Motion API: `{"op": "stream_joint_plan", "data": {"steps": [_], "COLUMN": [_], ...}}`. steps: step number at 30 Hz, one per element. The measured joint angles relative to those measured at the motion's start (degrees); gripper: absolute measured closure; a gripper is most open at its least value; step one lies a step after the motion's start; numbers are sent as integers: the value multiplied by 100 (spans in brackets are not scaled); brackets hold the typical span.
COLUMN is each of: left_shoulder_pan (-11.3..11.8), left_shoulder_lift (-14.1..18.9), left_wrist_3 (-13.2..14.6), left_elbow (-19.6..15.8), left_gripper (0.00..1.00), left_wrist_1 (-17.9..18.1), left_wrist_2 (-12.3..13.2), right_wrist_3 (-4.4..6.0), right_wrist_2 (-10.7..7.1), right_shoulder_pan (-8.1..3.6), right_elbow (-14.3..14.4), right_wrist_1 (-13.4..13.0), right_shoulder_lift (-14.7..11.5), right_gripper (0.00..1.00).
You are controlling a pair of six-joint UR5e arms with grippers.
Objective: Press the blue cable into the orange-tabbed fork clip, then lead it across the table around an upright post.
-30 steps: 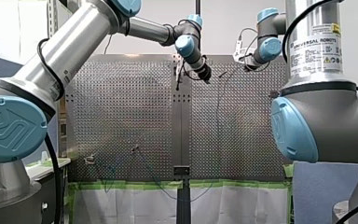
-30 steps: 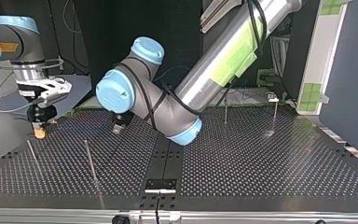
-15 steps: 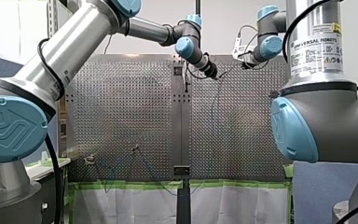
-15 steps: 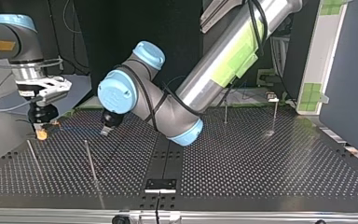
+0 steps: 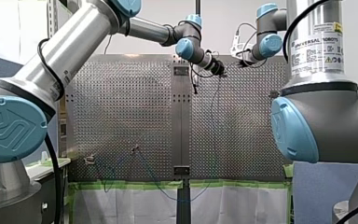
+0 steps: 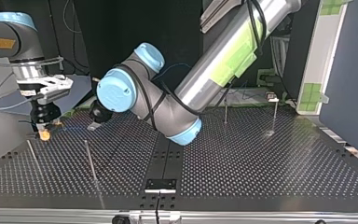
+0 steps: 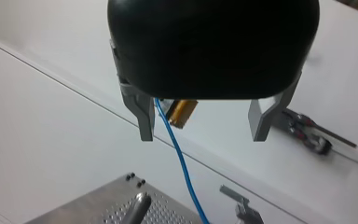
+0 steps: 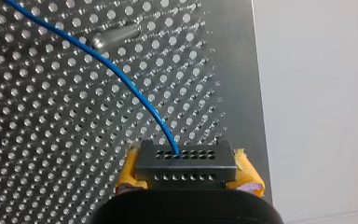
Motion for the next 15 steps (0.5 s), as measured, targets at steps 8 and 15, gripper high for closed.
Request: {"op": "stream_joint_plan", "data": {"steps": [8, 15], "left_shoulder_pan": [31, 96], "left_shoulder_lift": [-9, -13], "left_wrist_3": [-362, -727], "left_elbow": [0, -8], "left_gripper": [0, 0], "left_wrist_1": [341, 705], "left_wrist_2": [264, 258], "right_wrist_3": [3, 17], "right_wrist_2": [-142, -215], "right_shoulder_pan": [21, 53], "right_elbow": [-3, -16], "right_wrist_1": [-11, -11], "right_shoulder_lift": [-49, -101], "right_gripper": [100, 100]}}
